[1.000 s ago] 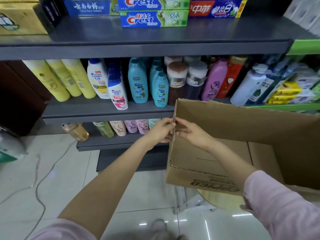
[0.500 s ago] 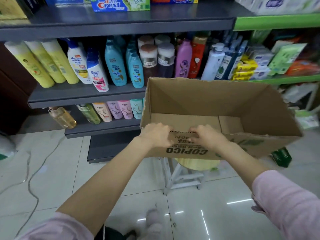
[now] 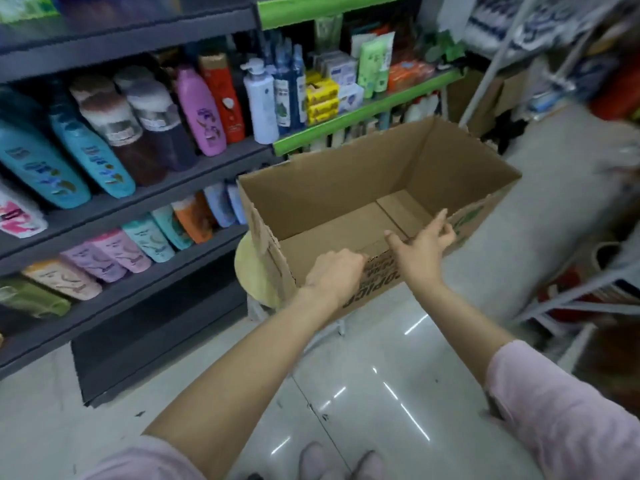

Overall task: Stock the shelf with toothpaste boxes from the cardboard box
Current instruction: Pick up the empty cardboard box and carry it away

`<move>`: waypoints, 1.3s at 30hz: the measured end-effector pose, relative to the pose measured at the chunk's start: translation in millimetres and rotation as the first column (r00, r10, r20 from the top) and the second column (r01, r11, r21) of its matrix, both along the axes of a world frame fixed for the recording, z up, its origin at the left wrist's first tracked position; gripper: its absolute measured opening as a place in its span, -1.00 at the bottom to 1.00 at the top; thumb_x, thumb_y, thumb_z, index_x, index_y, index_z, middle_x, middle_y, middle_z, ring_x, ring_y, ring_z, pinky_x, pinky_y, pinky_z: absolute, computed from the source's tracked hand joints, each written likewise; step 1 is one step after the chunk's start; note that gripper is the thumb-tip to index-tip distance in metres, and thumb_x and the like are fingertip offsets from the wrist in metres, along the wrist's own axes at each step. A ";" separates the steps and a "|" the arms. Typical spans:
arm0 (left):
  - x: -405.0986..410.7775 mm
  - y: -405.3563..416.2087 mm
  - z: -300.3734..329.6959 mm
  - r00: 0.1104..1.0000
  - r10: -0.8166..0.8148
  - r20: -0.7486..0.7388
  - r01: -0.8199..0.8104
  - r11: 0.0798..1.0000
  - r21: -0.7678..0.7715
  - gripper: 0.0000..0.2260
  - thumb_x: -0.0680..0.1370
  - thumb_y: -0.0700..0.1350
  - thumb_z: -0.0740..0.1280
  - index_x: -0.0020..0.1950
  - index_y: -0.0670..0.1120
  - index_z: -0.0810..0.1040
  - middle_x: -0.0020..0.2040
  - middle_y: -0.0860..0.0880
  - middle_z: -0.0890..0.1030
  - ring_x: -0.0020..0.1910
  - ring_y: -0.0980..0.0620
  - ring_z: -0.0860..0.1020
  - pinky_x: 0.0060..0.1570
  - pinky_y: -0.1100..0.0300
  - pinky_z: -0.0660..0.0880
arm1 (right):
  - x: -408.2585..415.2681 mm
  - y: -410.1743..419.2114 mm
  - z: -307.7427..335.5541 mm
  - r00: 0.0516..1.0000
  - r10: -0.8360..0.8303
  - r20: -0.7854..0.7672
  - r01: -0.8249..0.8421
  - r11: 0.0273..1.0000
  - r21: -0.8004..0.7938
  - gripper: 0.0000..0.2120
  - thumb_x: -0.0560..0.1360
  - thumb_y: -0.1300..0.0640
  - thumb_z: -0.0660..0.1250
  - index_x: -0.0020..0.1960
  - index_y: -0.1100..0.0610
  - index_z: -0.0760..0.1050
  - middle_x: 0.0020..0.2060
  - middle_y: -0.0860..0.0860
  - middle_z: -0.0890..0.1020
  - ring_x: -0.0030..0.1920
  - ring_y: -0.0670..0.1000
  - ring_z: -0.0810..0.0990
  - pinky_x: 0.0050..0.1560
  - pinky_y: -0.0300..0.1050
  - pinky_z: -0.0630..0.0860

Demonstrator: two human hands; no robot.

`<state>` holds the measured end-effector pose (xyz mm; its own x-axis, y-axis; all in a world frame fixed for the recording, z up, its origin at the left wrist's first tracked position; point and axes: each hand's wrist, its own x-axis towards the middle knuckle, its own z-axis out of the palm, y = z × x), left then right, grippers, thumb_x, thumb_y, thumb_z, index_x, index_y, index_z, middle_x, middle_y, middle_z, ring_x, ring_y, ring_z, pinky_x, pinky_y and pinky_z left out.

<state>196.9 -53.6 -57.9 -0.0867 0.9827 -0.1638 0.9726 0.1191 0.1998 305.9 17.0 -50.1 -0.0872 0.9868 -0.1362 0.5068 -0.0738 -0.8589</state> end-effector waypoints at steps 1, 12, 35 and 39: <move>17.8 9.8 1.4 0.999 -0.039 -0.007 0.039 0.999 0.013 -0.65 0.58 -0.25 0.21 0.34 -0.01 0.46 0.11 -0.18 0.62 0.04 -0.22 0.60 -0.12 0.08 0.48 | 15.2 7.6 2.3 0.992 -0.128 -0.010 0.127 0.989 -0.070 -0.03 0.48 0.16 0.40 0.52 0.23 -0.30 0.48 0.22 -0.16 0.40 0.16 0.27 0.37 -0.15 0.21; 212.9 61.5 -28.1 0.905 -0.330 0.270 0.390 0.895 -0.214 -0.68 0.60 0.11 0.14 0.10 -0.02 0.60 -0.04 -0.13 0.63 -0.10 -0.11 0.57 -0.21 0.16 0.43 | 245.9 7.7 -63.1 0.742 -0.625 -0.242 0.274 0.613 -0.741 -0.93 0.57 0.34 0.14 -0.08 0.25 0.34 0.00 0.27 0.48 -0.23 0.15 0.59 -0.45 -0.10 0.62; 321.8 75.4 -240.3 0.997 -0.077 0.027 0.081 0.899 -0.431 -0.73 0.56 -0.31 0.19 0.25 -0.26 0.42 0.18 -0.24 0.54 0.17 -0.22 0.53 0.09 0.04 0.48 | 410.9 -113.6 -228.1 0.747 -0.534 0.395 0.659 0.521 -0.542 -0.58 0.56 0.32 0.15 0.40 0.22 0.25 0.20 0.20 0.50 0.17 0.21 0.52 0.11 0.02 0.46; 345.9 58.0 -271.8 0.988 -0.113 0.107 0.151 0.864 -0.479 -0.75 0.53 -0.32 0.16 0.19 -0.28 0.46 0.14 -0.28 0.55 0.13 -0.27 0.53 0.07 0.03 0.49 | 417.4 -127.4 -270.4 0.689 -0.442 0.574 0.718 0.522 -0.460 -0.33 0.54 0.25 0.23 0.52 0.22 -0.06 0.44 0.28 0.11 0.40 0.26 0.20 0.40 0.13 0.25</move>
<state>542.9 4.4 -329.7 0.0692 0.7791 -0.6230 0.9711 0.0905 0.2210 723.3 -110.4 -320.5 0.6620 0.4540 -0.5963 0.3787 -0.8893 -0.2566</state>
